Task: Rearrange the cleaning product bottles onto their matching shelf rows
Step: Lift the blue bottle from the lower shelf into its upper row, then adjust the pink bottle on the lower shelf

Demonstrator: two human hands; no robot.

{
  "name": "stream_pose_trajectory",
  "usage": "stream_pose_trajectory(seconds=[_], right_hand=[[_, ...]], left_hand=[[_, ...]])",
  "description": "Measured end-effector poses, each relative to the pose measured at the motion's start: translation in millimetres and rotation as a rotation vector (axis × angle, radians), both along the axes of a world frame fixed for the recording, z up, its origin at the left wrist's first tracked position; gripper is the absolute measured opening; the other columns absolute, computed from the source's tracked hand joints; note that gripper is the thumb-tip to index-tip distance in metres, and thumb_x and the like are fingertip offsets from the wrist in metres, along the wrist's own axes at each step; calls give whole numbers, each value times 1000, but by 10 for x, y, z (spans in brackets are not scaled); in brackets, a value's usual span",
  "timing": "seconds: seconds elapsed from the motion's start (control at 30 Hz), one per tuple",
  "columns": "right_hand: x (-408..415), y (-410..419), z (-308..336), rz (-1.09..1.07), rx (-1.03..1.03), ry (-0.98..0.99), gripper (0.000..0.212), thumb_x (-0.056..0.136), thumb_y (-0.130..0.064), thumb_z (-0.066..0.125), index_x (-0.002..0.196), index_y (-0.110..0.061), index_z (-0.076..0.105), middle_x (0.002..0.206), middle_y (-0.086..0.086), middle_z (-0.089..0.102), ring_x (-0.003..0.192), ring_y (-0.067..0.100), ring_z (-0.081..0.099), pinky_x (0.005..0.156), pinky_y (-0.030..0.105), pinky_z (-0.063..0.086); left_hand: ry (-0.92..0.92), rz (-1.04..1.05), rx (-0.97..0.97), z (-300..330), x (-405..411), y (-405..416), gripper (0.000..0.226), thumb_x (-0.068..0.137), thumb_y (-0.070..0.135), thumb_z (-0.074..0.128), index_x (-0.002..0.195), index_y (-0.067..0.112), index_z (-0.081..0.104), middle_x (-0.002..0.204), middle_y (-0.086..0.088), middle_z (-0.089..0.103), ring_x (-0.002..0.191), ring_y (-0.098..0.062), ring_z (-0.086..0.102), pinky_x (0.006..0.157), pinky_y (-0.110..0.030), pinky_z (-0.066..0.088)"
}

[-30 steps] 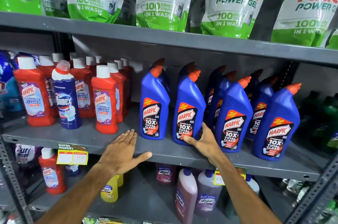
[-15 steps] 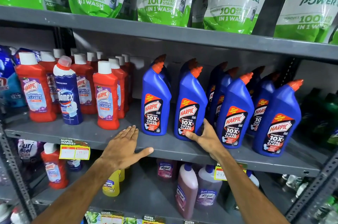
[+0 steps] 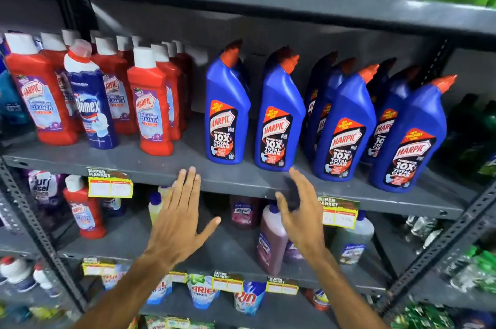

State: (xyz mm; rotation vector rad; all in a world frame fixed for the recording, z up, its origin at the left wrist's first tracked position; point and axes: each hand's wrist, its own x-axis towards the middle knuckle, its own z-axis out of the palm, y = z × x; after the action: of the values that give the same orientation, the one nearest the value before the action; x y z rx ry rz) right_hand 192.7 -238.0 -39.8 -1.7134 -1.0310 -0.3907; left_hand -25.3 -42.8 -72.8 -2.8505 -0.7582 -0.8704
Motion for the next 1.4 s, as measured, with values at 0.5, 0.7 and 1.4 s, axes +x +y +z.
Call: stream_pose_trajectory(seconds=[0.5,0.7,1.4], right_hand=[[-183,-50,-1843,-270,-145,581,71,81,-18,90,142,-5,56,134,14,64,123,31,61,103,28,44],[-133,143,-2339,-276,-157,697,70,77,-30,94,134,-10,58,122,4,67,105,21,65,87,27,52],[229,679,-2793,109,-318,765,66,78,-31,93,128,-27,50,101,-28,74,94,-15,69,77,5,53]], left_hand=[[444,-62,-297,-1847,-54,-6,98,93,70,36,157,-4,31,168,-22,23,156,-41,23,124,-55,30],[520,-27,-384,-2295,211,180,110,88,77,17,161,-5,14,171,-24,6,160,-37,7,131,-47,8],[506,4,-413,-2781,356,402,114,89,84,16,162,-3,4,172,-24,4,161,-35,5,131,-46,10]])
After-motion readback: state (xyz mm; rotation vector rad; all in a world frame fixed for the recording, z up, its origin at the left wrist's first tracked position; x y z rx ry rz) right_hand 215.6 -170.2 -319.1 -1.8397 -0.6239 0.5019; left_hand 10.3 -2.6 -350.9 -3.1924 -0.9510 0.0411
